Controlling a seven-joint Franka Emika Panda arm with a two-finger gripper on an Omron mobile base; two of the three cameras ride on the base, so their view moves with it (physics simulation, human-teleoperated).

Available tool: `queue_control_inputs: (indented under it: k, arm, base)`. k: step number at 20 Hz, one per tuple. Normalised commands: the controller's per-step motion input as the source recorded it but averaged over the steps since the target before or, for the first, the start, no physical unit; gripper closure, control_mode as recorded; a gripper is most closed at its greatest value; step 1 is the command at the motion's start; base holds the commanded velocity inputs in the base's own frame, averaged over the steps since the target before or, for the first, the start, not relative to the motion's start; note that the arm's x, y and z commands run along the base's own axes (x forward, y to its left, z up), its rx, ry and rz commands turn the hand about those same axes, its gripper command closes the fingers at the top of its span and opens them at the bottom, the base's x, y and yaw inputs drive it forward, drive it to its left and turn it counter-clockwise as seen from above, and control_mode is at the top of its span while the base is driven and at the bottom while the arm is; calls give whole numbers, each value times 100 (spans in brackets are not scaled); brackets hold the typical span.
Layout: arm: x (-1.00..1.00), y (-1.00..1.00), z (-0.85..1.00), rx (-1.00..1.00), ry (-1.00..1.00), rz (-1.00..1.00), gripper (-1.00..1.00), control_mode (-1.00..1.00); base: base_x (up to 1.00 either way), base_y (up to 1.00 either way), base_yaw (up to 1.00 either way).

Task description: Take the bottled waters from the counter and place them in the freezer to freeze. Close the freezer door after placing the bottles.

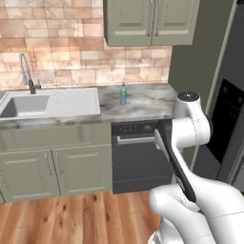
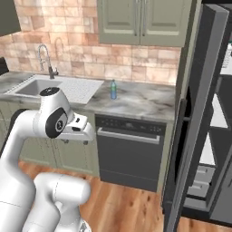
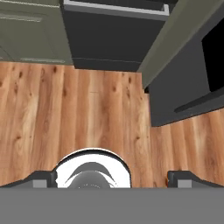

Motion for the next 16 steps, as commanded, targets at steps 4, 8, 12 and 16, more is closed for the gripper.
queue_control_inputs:
  k: [4, 8, 12, 16]
  arm:
    - [0, 0, 0, 0, 0, 0, -100, 100]
    - [0, 0, 0, 0, 0, 0, -100, 100]
    - [0, 0, 0, 0, 0, 0, -100, 100]
    - [0, 0, 0, 0, 0, 0, -100, 100]
  base:
    - [30, 41, -2]
    - [28, 39, -3]
    - [28, 34, -3]
    - [34, 36, -4]
